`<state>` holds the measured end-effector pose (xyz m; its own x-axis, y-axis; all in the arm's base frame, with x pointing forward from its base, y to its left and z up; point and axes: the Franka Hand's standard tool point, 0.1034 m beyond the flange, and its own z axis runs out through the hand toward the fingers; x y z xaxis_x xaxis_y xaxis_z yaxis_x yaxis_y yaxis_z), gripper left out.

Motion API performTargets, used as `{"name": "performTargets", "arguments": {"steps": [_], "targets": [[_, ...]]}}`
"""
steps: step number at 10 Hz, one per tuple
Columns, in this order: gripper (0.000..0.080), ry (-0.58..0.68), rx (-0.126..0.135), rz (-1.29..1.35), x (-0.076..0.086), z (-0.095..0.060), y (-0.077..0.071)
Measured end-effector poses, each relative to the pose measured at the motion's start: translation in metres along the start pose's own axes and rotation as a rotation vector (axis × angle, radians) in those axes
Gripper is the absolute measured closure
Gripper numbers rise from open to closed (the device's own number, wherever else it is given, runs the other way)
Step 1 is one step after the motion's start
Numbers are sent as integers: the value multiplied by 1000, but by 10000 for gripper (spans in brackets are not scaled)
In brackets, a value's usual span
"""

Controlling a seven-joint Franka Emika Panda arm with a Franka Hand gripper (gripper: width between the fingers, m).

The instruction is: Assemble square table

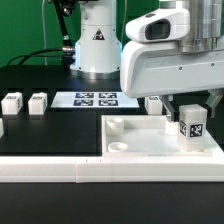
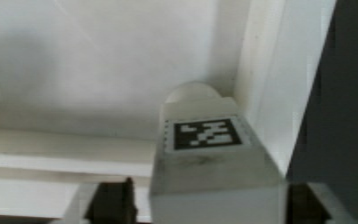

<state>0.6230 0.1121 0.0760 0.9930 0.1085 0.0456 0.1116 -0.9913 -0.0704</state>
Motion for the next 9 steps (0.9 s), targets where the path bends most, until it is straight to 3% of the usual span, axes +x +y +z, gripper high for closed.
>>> {"name": "performTargets", "arguments": {"steps": [5,9], "targets": [[511,0,4,190,0,0,-1],[509,19,13,709,1,1,-2]]}}
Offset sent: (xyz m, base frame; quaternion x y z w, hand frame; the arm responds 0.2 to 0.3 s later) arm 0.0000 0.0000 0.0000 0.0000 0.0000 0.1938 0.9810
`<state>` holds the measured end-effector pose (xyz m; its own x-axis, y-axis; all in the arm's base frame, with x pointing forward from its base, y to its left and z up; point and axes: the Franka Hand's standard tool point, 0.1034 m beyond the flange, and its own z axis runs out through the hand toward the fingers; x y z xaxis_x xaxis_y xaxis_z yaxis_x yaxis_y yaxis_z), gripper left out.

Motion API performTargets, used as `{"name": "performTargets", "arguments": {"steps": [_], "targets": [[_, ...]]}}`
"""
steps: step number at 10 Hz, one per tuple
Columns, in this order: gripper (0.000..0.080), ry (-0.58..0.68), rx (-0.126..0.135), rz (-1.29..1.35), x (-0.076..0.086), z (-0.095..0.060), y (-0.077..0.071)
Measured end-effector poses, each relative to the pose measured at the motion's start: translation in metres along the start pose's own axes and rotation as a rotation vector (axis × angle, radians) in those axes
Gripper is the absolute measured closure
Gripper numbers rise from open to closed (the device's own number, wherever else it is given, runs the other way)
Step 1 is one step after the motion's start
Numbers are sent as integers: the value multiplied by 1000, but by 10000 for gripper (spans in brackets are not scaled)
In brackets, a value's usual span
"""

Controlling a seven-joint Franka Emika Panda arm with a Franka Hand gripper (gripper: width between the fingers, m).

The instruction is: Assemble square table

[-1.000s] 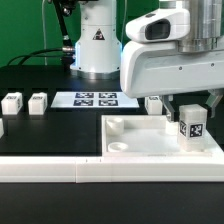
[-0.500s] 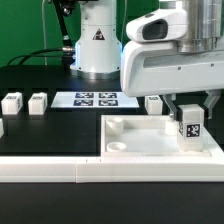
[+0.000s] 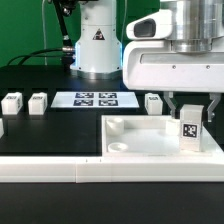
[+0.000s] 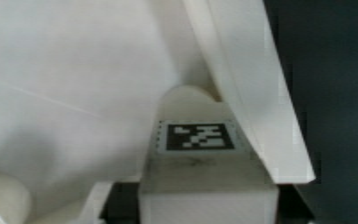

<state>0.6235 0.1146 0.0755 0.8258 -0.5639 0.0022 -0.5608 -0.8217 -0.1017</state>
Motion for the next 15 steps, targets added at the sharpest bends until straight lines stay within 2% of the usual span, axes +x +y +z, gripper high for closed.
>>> {"name": "performTargets", "arguments": {"steps": [10,12,14,15], "targets": [[509,-27,27,885,0,1,-1],[509,-29,28,954,0,1,-2],[508,-28,27,893,0,1,-2],[301,-30,25,859,0,1,-1]]}}
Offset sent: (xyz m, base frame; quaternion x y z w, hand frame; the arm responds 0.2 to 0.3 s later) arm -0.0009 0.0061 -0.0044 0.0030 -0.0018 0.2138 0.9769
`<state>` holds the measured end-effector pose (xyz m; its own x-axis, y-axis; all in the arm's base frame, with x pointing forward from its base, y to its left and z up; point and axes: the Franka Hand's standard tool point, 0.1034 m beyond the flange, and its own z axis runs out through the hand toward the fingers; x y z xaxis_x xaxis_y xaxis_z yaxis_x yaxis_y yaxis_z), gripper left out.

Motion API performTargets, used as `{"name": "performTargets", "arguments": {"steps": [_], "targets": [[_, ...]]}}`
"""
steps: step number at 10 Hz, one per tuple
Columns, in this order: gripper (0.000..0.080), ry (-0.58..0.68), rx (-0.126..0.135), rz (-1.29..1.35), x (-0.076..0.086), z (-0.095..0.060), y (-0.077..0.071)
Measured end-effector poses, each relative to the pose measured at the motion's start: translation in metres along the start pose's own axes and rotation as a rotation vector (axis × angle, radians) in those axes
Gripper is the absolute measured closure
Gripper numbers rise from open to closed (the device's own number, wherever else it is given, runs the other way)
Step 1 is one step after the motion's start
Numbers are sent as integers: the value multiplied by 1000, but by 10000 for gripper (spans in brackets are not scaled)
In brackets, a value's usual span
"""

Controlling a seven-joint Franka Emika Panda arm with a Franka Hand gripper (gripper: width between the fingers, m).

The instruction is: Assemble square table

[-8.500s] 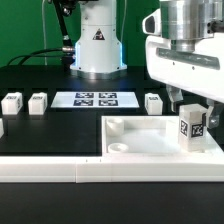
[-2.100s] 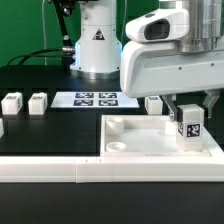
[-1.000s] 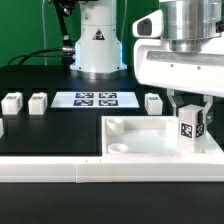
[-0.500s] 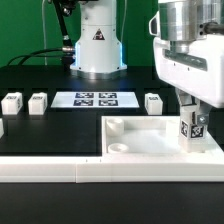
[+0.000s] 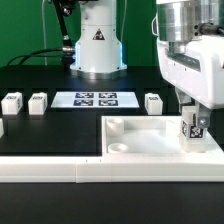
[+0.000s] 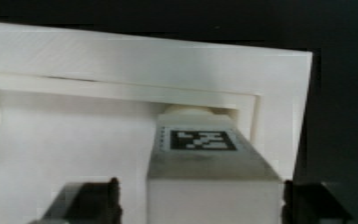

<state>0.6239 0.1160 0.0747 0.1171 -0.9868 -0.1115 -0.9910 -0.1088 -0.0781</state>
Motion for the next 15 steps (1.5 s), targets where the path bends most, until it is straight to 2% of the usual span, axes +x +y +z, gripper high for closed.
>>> {"name": "performTargets", "arguments": {"steps": [1,2,3,8,15], "targets": [[301,-2,-9,-53,-1,0,1],[178,-4,-16,-174,-1,0,2],[158,-7,-20,-275,-2,0,2],[150,-11,-21,-748,-3,1,2],[150,-7,-20,-1206,-3,1,0]]}}
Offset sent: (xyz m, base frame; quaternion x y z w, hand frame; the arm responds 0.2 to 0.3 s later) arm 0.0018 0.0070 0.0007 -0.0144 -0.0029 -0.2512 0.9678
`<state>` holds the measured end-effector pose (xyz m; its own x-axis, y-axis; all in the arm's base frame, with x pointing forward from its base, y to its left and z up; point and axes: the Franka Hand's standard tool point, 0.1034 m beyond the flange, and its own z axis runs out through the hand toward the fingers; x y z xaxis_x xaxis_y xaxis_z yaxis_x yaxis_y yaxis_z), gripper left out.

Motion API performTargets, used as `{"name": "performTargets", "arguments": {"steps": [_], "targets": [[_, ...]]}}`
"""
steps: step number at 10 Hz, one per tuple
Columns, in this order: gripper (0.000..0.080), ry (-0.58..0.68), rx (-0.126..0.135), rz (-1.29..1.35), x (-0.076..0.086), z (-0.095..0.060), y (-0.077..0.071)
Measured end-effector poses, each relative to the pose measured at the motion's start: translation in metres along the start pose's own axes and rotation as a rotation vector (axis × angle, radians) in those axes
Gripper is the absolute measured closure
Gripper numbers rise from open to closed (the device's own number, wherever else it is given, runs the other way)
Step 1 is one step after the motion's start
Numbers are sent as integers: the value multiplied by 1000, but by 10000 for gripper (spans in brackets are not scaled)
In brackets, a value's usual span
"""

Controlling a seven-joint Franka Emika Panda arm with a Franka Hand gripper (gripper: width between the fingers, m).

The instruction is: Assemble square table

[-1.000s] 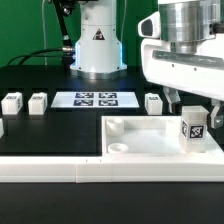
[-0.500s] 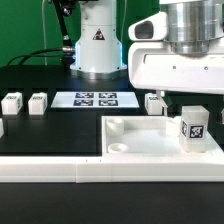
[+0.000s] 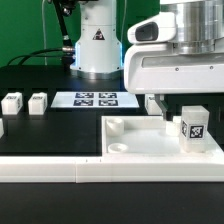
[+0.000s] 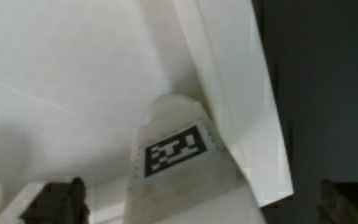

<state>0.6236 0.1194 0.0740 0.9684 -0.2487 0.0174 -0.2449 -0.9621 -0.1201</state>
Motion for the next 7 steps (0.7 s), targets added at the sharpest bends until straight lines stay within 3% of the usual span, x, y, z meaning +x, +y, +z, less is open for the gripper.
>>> {"name": "performTargets", "arguments": {"steps": [4,6,7], "targets": [[172,1,-14,-130,-1,0,0],[505,1,-15,-130,0,0,1],[505,2,-19,-130,0,0,3]]}}
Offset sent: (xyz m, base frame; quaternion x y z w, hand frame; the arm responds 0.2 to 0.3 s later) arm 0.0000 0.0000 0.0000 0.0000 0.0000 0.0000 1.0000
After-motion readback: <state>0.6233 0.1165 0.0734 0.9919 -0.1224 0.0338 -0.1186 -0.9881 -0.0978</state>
